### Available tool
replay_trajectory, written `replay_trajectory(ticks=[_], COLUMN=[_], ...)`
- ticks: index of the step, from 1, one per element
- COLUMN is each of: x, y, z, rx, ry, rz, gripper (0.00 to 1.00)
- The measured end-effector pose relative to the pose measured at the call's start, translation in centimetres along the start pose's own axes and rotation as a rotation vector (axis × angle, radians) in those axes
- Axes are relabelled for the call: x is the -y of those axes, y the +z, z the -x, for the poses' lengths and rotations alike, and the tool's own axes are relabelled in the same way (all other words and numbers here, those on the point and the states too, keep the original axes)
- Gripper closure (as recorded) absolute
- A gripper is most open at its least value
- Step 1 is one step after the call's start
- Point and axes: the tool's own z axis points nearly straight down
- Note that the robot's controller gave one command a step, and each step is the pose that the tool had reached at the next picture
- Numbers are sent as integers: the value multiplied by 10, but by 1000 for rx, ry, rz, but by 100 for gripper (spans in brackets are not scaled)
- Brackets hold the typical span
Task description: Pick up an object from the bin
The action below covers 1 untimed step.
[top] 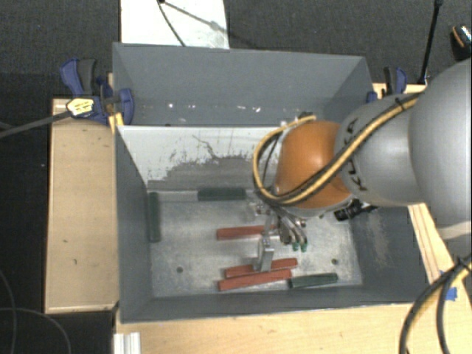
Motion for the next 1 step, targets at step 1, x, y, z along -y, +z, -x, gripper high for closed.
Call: replay_trajectory(ticks=[1], x=[-10], y=[-35], z=[4], rx=[10], ry=[68], rz=[3], gripper=[0])
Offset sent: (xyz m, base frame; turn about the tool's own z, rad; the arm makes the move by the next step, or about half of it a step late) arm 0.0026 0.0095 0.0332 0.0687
